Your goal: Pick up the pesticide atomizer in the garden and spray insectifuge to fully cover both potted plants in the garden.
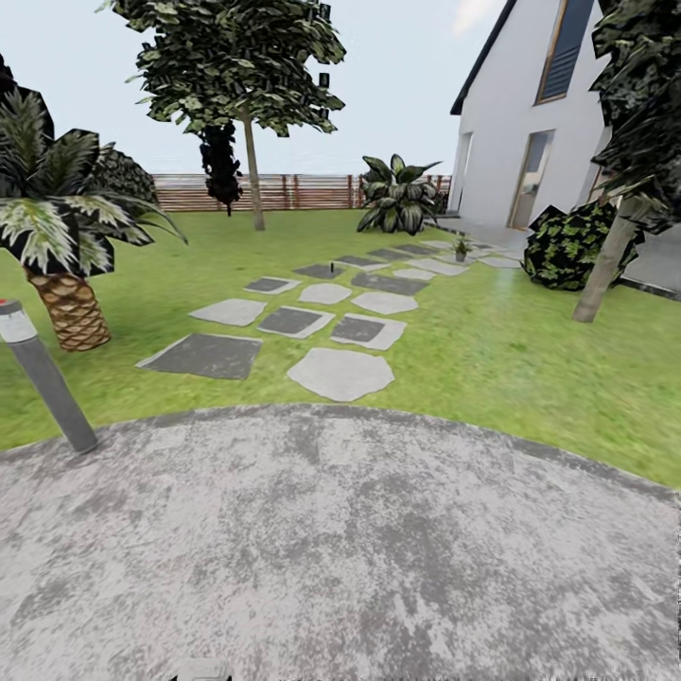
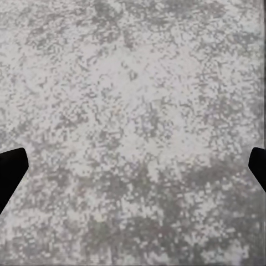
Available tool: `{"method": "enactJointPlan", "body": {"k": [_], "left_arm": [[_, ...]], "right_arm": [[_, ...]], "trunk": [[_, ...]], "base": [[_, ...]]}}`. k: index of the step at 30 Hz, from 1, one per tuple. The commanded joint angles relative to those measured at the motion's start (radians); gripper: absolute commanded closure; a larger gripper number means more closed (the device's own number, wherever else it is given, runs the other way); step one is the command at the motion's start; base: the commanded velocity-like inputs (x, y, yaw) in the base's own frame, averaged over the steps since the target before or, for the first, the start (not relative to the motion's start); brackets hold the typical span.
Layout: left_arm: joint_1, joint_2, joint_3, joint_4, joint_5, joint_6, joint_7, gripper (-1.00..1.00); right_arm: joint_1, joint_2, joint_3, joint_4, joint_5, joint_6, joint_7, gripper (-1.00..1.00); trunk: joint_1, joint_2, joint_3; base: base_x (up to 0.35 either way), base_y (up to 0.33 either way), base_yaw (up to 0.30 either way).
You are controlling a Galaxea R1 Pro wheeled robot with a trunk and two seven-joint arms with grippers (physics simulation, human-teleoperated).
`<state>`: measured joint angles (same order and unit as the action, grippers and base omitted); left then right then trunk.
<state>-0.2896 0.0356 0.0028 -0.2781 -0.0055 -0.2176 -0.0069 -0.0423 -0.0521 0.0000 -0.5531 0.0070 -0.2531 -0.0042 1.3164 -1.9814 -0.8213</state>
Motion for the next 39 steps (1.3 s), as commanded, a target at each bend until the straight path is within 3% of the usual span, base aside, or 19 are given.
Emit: {"method": "enactJointPlan", "body": {"k": [1,22,39], "left_arm": [[0.0,0.0,0.0,0.0,-0.001,-0.003,-0.001,-1.0],[0.0,0.0,0.0,0.0,-0.001,-0.003,-0.001,-1.0],[0.0,0.0,0.0,0.0,-0.001,-0.003,-0.001,-1.0]], "right_arm": [[-0.001,0.0,0.0,0.001,0.001,-0.003,0.0,-1.0],[-0.001,0.0,0.0,0.001,0.001,-0.003,0.0,-1.0],[-0.001,0.0,0.0,0.001,0.001,-0.003,0.0,-1.0]], "trunk": [[0.004,-0.008,-0.005],[0.084,-0.155,-0.1],[0.149,-0.274,-0.177]], "base": [[0.0,0.0,-0.186],[0.0,0.0,-0.175],[0.0,0.0,0.043]]}}
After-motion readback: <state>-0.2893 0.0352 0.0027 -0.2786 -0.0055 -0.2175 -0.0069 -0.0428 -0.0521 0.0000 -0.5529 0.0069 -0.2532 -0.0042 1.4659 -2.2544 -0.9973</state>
